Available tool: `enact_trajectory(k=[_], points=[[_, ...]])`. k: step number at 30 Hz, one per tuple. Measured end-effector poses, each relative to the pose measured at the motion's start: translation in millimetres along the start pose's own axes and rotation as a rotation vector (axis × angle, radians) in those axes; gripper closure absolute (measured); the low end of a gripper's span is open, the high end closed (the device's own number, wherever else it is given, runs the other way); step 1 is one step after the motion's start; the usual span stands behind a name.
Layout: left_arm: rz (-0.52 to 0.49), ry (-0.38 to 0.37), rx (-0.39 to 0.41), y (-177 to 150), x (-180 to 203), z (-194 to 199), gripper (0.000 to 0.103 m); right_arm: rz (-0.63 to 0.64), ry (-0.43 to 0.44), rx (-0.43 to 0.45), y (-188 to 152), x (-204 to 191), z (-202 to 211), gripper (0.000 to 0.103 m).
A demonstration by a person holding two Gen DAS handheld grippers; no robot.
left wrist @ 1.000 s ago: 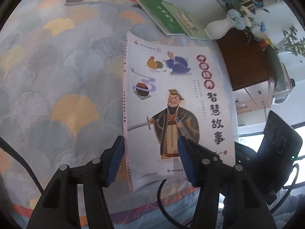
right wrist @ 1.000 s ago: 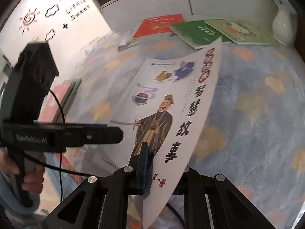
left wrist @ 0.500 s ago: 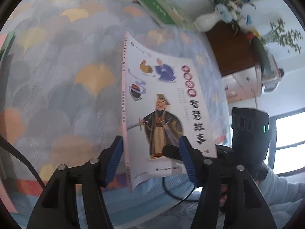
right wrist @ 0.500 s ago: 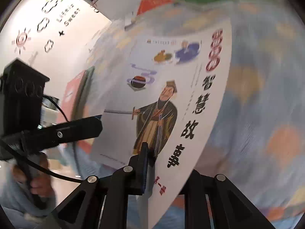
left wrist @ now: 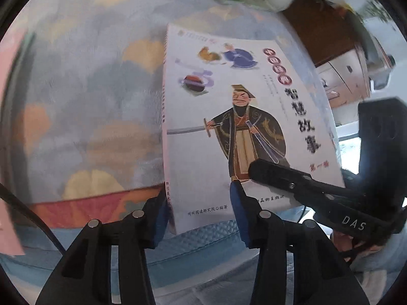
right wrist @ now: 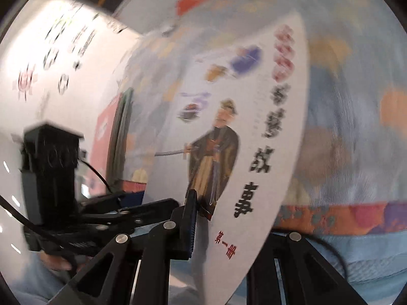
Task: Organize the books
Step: 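Lift and carry the white book toward the pink book stack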
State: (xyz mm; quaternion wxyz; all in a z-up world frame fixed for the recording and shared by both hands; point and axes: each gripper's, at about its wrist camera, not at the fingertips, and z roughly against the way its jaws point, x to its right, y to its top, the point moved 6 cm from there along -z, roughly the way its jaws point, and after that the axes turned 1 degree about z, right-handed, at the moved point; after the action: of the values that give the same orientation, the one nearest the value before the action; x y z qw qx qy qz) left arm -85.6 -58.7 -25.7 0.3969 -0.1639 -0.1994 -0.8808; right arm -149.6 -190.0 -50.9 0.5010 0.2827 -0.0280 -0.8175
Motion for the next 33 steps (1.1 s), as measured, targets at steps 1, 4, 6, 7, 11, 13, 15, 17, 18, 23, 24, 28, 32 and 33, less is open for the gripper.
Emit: enact_trajectory(k=[1, 4, 6, 7, 11, 13, 15, 17, 18, 23, 24, 28, 32, 33], points=[[-0.022, 0.016, 0.035, 1.4, 2.2, 7.8, 0.065, 0.037, -0.024, 0.015, 0.7, -7.1, 2.3, 0.087], [-0.059, 0.051, 0.104, 7.0, 6.6, 26.2, 0.07, 0.119, -0.072, 0.073, 3.3, -24.1, 12.1, 0.087], [-0.091, 0.078, 0.118, 9.4, 9.5, 34.0, 0.07, 0.147, -0.068, 0.103, 4.4, -31.9, 17.8, 0.087], [-0.108, 0.096, 0.124, 9.5, 10.7, 36.3, 0.07, 0.165, -0.074, 0.114, 3.9, -36.4, 20.5, 0.087], [-0.132, 0.134, 0.155, 11.9, 11.0, 45.9, 0.07, 0.238, -0.108, 0.131, 3.0, -53.1, 24.9, 0.087], [-0.128, 0.127, 0.174, 11.8, 4.6, 54.7, 0.07, 0.253, -0.102, 0.142, 3.4, -53.6, 29.3, 0.087], [-0.118, 0.129, 0.205, 14.0, 0.1, 62.3, 0.07, 0.282, -0.1, 0.162, 5.2, -61.3, 32.8, 0.087], [-0.114, 0.141, 0.226, 13.2, -3.7, 72.5, 0.07, 0.31, -0.102, 0.178, 8.6, -72.1, 33.1, 0.086], [-0.112, 0.149, 0.235, 13.1, -5.2, 77.3, 0.069, 0.326, -0.099, 0.183, 10.2, -76.8, 33.8, 0.086], [-0.075, 0.186, 0.276, 16.8, -10.1, 86.7, 0.069, 0.393, -0.066, 0.196, 18.1, -104.3, 28.5, 0.086], [-0.065, 0.193, 0.282, 17.0, -10.3, 86.5, 0.069, 0.406, -0.059, 0.195, 19.5, -109.6, 26.3, 0.086], [-0.018, 0.231, 0.3, 13.7, -16.4, 85.4, 0.069, 0.459, -0.024, 0.177, 25.5, -133.7, 12.6, 0.086], [0.056, 0.276, 0.327, 1.8, -51.2, 108.1, 0.069, 0.515, 0.021, 0.138, 30.8, -164.1, -9.0, 0.086], [0.073, 0.29, 0.331, -2.3, -60.5, 113.7, 0.069, 0.518, 0.034, 0.128, 31.5, -170.9, -14.2, 0.086]])
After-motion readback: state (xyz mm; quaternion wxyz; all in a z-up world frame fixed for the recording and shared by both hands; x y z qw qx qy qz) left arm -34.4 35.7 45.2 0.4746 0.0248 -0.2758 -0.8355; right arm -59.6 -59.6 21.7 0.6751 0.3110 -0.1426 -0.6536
